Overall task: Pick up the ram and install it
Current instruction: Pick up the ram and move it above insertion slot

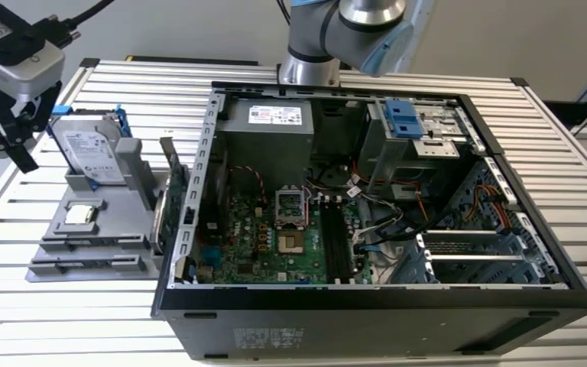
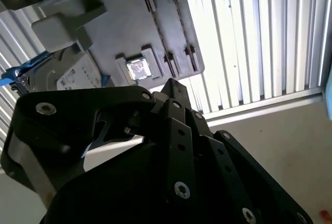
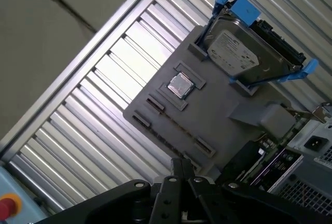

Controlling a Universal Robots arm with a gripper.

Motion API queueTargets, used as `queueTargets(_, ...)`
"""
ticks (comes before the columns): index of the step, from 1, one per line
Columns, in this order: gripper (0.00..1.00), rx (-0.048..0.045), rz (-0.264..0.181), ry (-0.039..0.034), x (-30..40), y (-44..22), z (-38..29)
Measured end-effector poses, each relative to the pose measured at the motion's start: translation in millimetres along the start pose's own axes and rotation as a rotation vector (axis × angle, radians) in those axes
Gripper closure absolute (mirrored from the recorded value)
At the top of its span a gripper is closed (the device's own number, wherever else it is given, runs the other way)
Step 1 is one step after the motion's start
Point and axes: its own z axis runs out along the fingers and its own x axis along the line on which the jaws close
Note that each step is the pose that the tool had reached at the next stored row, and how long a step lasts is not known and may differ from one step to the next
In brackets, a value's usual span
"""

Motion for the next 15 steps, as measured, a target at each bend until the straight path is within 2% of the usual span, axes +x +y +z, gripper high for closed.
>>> queueTargets(15, 1.0, 0.0001, -0.047, 0.0025, 0.0, 0.0, 0.0)
